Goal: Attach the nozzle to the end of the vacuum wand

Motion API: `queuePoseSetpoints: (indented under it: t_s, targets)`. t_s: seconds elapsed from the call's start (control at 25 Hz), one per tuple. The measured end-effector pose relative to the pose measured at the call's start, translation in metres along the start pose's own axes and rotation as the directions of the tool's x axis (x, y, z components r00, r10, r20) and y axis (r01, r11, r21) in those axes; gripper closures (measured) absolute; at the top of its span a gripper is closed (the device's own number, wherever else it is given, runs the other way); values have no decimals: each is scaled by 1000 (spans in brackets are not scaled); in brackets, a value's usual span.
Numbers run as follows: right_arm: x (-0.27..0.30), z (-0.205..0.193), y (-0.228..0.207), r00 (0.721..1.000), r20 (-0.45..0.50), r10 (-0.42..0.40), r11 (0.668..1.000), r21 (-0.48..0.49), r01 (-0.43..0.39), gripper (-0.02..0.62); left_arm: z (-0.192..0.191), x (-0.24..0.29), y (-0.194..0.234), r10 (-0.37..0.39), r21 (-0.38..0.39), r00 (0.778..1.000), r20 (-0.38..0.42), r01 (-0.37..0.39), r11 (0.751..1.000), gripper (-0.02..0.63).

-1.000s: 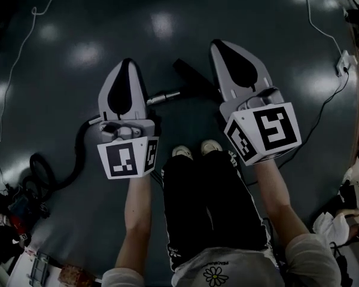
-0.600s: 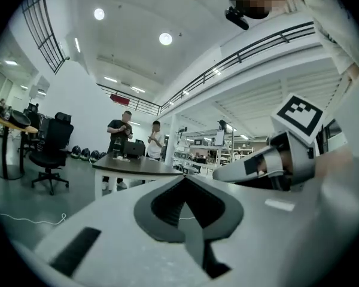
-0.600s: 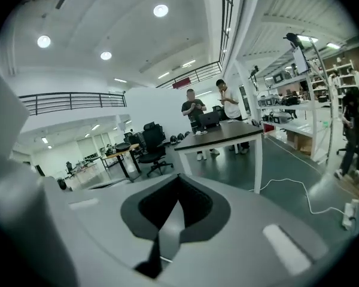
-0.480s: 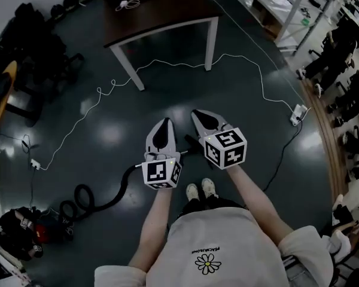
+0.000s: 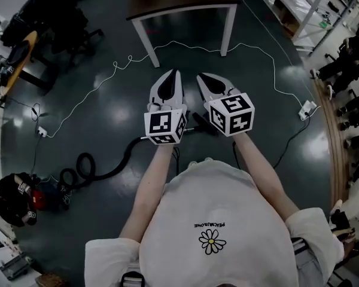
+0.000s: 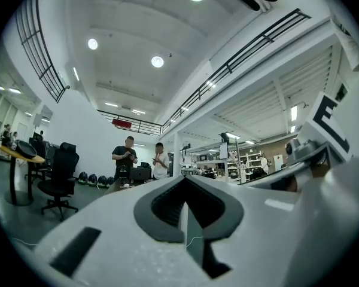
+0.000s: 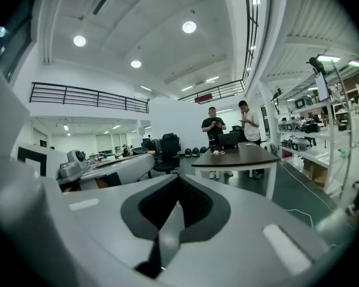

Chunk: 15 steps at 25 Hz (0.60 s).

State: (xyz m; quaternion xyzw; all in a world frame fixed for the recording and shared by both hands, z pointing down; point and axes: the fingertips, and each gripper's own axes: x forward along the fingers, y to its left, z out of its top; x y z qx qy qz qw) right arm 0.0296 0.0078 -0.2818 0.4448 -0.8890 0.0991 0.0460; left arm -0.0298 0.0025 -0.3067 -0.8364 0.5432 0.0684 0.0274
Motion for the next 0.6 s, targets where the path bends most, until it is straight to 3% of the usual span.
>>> queuePoseSetpoints:
  t_s: [0.6]
  targets:
    - [-18, 5, 13, 1000, 11, 13, 998, -59, -13, 589, 8, -20, -1, 24, 5, 1000, 16, -24, 1000, 603]
